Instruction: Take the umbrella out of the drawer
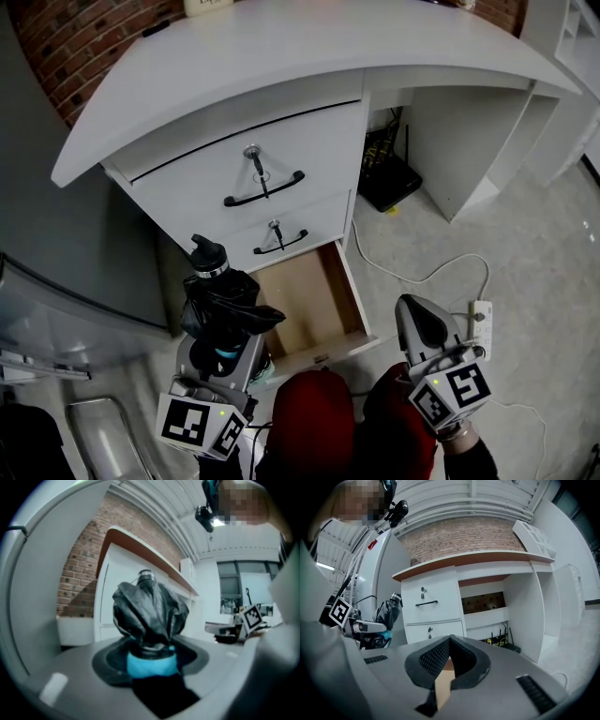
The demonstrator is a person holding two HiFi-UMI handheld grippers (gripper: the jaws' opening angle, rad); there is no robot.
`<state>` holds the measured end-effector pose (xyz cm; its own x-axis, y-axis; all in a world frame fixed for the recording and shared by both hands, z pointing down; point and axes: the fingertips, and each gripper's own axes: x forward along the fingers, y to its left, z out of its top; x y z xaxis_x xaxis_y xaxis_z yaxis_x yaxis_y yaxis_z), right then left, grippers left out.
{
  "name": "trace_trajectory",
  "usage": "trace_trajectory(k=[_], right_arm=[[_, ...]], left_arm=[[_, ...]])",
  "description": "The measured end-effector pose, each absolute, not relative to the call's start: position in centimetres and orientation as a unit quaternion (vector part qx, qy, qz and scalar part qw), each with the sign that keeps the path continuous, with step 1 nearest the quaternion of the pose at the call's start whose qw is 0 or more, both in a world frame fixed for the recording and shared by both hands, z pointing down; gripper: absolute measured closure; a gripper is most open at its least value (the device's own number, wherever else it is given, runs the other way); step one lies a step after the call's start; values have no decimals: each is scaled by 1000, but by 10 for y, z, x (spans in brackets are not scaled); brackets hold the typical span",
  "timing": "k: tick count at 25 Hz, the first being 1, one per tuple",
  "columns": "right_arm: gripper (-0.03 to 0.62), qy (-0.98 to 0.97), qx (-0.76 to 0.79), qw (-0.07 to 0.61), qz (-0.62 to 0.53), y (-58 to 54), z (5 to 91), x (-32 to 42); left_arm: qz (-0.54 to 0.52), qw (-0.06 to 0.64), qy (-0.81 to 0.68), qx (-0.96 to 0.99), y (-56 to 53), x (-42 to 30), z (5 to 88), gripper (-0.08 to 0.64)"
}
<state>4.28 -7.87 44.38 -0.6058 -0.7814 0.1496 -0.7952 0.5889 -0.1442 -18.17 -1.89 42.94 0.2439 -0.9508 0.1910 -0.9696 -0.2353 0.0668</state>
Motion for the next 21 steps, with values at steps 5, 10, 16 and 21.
trace_trajectory(k=[5, 10, 16, 21], right_arm=[[595, -893, 438, 34, 95, -74, 442, 38], [595, -894, 437, 30, 96, -74, 442, 37], [595, -896, 433, 31, 96, -70, 446, 34], [595, -896, 432, 24, 94, -71, 444, 37]], left_arm=[[47, 87, -621, 777, -10, -193, 427, 324], [40, 88, -628, 772, -6, -199, 426, 324], [41, 92, -632, 769, 1, -204, 431, 324], [39, 96, -630, 770, 2, -203, 434, 324]])
